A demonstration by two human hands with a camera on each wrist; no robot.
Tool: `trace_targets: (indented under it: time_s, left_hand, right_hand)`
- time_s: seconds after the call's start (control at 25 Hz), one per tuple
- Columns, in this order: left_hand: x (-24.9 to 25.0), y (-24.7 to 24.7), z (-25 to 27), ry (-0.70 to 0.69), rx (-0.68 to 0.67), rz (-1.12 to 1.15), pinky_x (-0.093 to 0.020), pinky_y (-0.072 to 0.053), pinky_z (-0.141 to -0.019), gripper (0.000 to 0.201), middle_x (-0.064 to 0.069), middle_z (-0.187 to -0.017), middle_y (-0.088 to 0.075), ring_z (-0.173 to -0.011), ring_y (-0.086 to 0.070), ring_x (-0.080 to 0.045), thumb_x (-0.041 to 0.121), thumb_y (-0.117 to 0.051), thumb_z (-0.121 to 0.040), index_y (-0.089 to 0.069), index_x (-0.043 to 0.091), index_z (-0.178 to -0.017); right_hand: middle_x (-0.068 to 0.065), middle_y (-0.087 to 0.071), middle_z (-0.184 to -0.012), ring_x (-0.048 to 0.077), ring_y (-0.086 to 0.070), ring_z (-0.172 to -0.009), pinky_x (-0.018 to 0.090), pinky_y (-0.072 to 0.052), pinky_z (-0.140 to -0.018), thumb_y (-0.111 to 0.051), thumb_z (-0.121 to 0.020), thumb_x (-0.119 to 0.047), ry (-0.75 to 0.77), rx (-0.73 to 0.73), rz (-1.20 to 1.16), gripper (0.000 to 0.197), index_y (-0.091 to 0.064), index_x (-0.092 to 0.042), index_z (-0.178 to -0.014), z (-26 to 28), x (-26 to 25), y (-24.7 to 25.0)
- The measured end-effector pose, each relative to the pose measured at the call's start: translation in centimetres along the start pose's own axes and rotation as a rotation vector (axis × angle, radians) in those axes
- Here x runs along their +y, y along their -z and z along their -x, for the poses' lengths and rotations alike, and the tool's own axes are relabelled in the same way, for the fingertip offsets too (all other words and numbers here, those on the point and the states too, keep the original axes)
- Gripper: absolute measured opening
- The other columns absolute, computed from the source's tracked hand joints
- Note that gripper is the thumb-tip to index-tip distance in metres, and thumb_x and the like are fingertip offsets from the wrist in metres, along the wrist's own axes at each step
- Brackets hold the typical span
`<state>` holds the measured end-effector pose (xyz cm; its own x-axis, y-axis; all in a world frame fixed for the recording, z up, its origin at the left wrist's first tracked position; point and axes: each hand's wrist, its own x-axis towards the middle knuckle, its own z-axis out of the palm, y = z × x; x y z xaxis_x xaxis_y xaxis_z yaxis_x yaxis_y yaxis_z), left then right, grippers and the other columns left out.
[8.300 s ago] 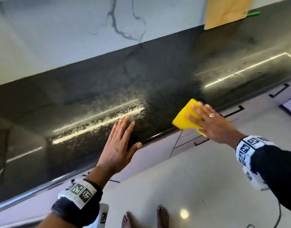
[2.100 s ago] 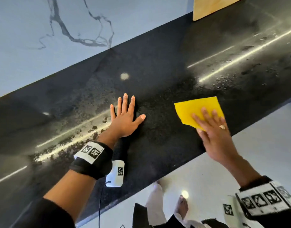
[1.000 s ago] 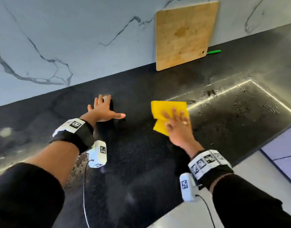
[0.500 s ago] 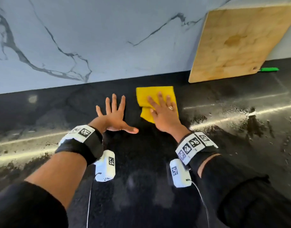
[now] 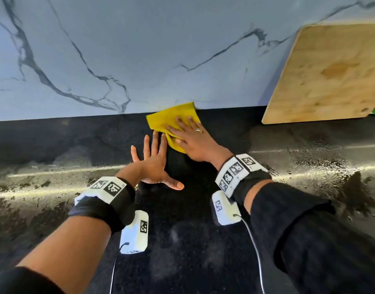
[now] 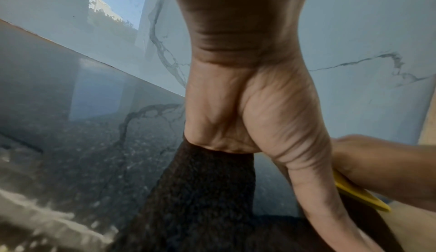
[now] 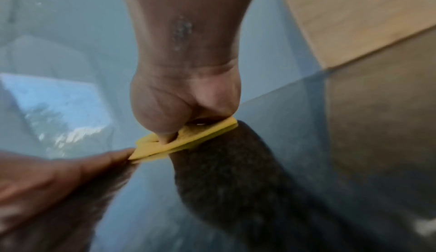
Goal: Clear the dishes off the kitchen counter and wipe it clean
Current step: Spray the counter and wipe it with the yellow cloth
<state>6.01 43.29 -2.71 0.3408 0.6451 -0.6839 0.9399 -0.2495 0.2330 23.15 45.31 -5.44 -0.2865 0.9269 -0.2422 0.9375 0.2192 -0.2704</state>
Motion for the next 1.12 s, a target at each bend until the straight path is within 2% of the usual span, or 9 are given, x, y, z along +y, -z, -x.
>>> trace_targets:
  time_s: [0.16, 0.36, 0.44, 0.56, 0.68, 0.88, 1.0, 1.08, 1.12]
  left_hand:
    - [-0.4, -0.1, 0.3, -0.044, 0.042, 0.059, -0.062, 0.023, -0.109, 0.161, 0.001, -0.147, 0.049, -0.134, 0.045, -0.024, 0.080, -0.075, -0.047, 0.042, 0.023, -0.141]
    - [-2.6, -2.2, 2.6, -0.080, 0.287, 0.182, -0.051, 0.017, -0.117, 0.156, -0.006, -0.157, 0.034, -0.144, 0.031, -0.021, 0.073, -0.079, -0.053, 0.037, 0.020, -0.144]
    - [-5.0, -2.3, 4.3, 0.003, 0.331, 0.206, -0.052, 0.016, -0.116, 0.157, -0.006, -0.157, 0.033, -0.145, 0.030, -0.021, 0.068, -0.082, -0.053, 0.036, 0.022, -0.145]
    - [-7.7, -2.2, 6.4, 0.054, 0.307, 0.133, -0.055, 0.014, -0.115, 0.167, -0.006, -0.156, 0.036, -0.144, 0.032, -0.022, 0.063, -0.090, -0.041, 0.035, 0.026, -0.146]
    - [-6.4, -2.3, 7.3, -0.058, 0.203, 0.013, -0.055, 0.017, -0.115, 0.164, -0.004, -0.152, 0.043, -0.141, 0.038, -0.021, 0.065, -0.088, -0.042, 0.033, 0.029, -0.147]
    - [1.6, -2.5, 5.6, -0.312, 0.122, -0.067, -0.054, 0.022, -0.114, 0.153, -0.003, -0.152, 0.043, -0.139, 0.039, -0.020, 0.071, -0.081, -0.051, 0.030, 0.031, -0.149]
    - [7.8, -3.7, 4.7, -0.443, 0.040, -0.157, -0.055, 0.021, -0.114, 0.146, -0.004, -0.154, 0.041, -0.141, 0.037, -0.023, 0.074, -0.076, -0.058, 0.028, 0.029, -0.150]
    - [11.3, -4.6, 4.4, -0.486, -0.006, -0.160, -0.056, 0.019, -0.115, 0.145, -0.004, -0.155, 0.038, -0.142, 0.036, -0.024, 0.073, -0.076, -0.058, 0.026, 0.029, -0.151]
    - [12.7, -5.1, 4.4, -0.496, -0.032, -0.173, -0.056, 0.019, -0.115, 0.147, -0.004, -0.155, 0.039, -0.141, 0.036, -0.024, 0.073, -0.077, -0.056, 0.027, 0.029, -0.150]
  right_hand:
    - [0.004, 0.012, -0.163, 0.034, 0.012, -0.149, 0.047, 0.004, -0.120, -0.023, -0.105, -0.038, -0.189, 0.068, 0.014, 0.054, -0.001, -0.038, -0.155, 3.1, 2.2, -0.9]
    - [0.009, 0.018, -0.162, 0.041, 0.019, -0.146, 0.055, 0.008, -0.118, -0.023, -0.104, -0.039, -0.436, 0.039, -0.091, 0.054, 0.001, -0.041, -0.153, 0.8, -1.7, -0.8]
    - [0.012, 0.015, -0.162, 0.044, 0.015, -0.146, 0.058, 0.007, -0.117, -0.027, -0.103, -0.039, -0.291, -0.011, -0.015, 0.057, -0.001, -0.041, -0.153, -0.5, -6.8, -1.9]
    - [0.011, 0.010, -0.163, 0.041, 0.015, -0.147, 0.056, 0.008, -0.118, -0.042, -0.099, -0.040, 0.114, -0.122, 0.154, 0.064, -0.011, -0.034, -0.155, 1.7, -14.1, -4.5]
    - [0.000, 0.005, -0.164, 0.031, 0.015, -0.149, 0.046, 0.009, -0.119, -0.034, -0.104, -0.037, 0.199, -0.115, 0.066, 0.050, -0.023, -0.038, -0.152, 6.0, -12.2, -4.5]
    - [-0.003, 0.012, -0.163, 0.026, 0.014, -0.148, 0.045, 0.005, -0.119, -0.015, -0.098, -0.056, -0.185, 0.047, 0.005, 0.053, 0.001, -0.050, -0.149, 17.7, 1.3, -4.6]
    - [0.003, 0.003, -0.164, 0.033, 0.004, -0.150, 0.054, -0.003, -0.120, -0.024, -0.098, -0.053, -0.707, 0.193, -0.126, 0.056, -0.002, -0.046, -0.149, 28.7, 10.8, -4.1]
    - [0.007, 0.003, -0.164, 0.038, 0.002, -0.149, 0.056, -0.004, -0.119, -0.031, -0.103, -0.041, -1.107, 0.281, -0.233, 0.055, -0.007, -0.042, -0.153, 32.9, 13.3, -4.2]
    - [0.008, 0.006, -0.164, 0.040, 0.004, -0.149, 0.056, -0.002, -0.119, -0.030, -0.104, -0.039, -1.207, 0.280, -0.249, 0.056, -0.005, -0.041, -0.154, 33.0, 12.9, -4.5]
